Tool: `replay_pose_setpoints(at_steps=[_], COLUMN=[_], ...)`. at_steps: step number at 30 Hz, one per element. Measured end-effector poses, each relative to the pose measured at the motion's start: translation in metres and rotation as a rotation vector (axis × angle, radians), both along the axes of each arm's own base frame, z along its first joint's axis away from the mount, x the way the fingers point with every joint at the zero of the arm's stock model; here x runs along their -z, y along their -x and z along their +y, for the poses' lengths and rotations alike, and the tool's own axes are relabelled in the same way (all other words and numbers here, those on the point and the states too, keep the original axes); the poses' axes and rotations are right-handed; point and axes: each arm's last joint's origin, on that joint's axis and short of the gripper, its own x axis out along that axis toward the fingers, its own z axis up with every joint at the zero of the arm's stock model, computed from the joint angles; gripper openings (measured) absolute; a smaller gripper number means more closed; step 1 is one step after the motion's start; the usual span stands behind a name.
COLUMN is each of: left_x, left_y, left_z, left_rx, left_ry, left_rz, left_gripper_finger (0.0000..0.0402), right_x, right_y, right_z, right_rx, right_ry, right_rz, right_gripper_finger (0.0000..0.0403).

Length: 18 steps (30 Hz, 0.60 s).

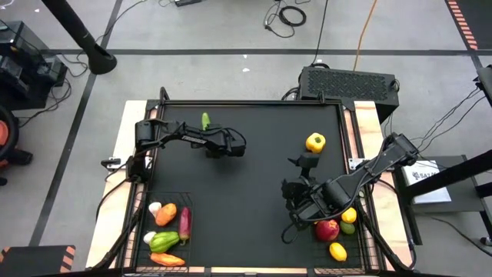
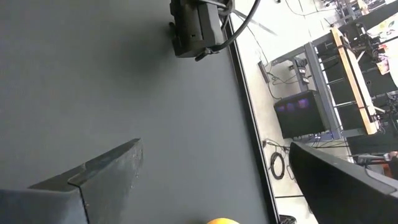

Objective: Sort produce into baskets
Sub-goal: Put the cucumber into the bottom left basket

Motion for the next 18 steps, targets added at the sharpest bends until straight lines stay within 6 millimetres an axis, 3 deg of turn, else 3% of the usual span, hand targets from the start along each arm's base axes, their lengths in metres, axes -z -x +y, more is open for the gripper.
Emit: replay_pose_setpoints(at_steps=[7, 18], left_x=[0.000, -0.010], left_y=[-0.002, -0.003], left_z=[-0.005, -0.019], left_rx=[0.086, 0.150], left_ry=[0.023, 0.032], left_rz=[0.053, 0.070], left_gripper_finger=[0.0216, 0.0212], right_x=[0.000, 0.000], right_y=[0.000, 0.000], right_z=[0.000, 0.000], right_rx=[0.000, 0.002], right_ry=[-0.001, -0.003], right_rz=[0.000, -0.003], right_gripper_finger=[0.0391, 0.0391])
